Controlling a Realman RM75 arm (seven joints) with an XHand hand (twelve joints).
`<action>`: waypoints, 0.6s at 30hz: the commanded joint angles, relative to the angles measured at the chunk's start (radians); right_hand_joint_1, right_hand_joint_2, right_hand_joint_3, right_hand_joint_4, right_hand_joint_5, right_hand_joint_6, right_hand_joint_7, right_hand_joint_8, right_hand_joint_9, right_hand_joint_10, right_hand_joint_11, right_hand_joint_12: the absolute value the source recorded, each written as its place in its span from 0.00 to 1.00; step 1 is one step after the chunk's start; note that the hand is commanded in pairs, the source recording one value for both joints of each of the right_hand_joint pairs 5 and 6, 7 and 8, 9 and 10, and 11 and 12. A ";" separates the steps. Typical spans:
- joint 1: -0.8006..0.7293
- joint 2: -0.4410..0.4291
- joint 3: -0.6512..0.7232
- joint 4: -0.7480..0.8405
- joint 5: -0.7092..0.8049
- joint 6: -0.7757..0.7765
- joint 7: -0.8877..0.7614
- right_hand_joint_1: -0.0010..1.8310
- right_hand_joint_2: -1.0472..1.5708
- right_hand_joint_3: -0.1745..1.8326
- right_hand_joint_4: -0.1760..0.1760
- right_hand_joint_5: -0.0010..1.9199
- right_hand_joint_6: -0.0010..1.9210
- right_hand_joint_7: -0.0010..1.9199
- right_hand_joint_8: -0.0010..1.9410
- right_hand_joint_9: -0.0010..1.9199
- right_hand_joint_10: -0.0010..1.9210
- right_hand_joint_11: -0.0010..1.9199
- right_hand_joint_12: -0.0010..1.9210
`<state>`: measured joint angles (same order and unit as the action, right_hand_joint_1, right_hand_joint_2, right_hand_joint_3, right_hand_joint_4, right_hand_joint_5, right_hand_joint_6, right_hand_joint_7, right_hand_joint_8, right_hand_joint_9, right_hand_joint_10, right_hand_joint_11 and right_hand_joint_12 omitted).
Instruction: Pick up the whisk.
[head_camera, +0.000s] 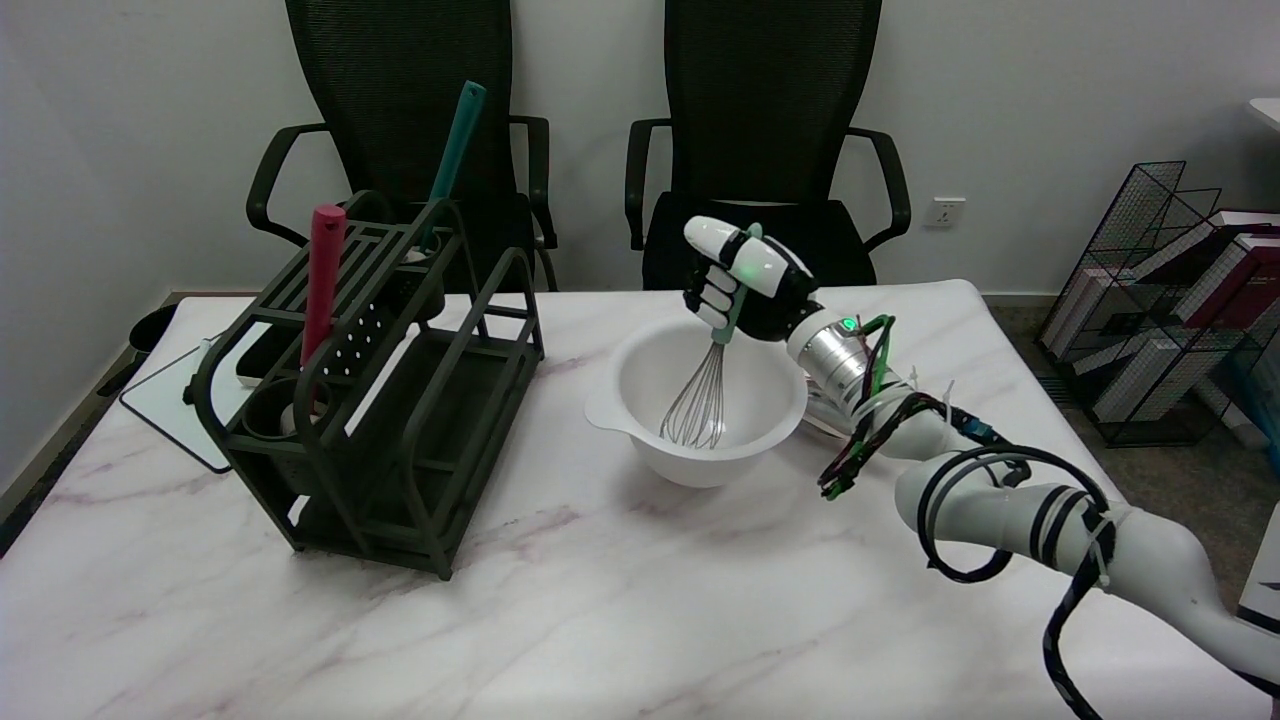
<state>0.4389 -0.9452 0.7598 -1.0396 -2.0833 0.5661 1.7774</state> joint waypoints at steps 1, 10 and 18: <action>-0.158 0.015 0.183 -0.167 -0.005 0.051 0.000 0.55 0.95 0.39 0.50 1.00 1.00 1.00 0.99 1.00 1.00 1.00 1.00; -0.336 0.071 0.394 -0.343 -0.006 0.062 0.000 0.53 1.00 0.36 0.50 1.00 1.00 1.00 0.99 1.00 1.00 1.00 1.00; -0.360 0.081 0.545 -0.446 0.009 0.121 0.010 0.53 1.00 0.36 0.50 1.00 1.00 1.00 0.99 1.00 1.00 1.00 1.00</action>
<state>0.2348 -0.9093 1.0084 -1.2550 -2.0865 0.6116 1.7774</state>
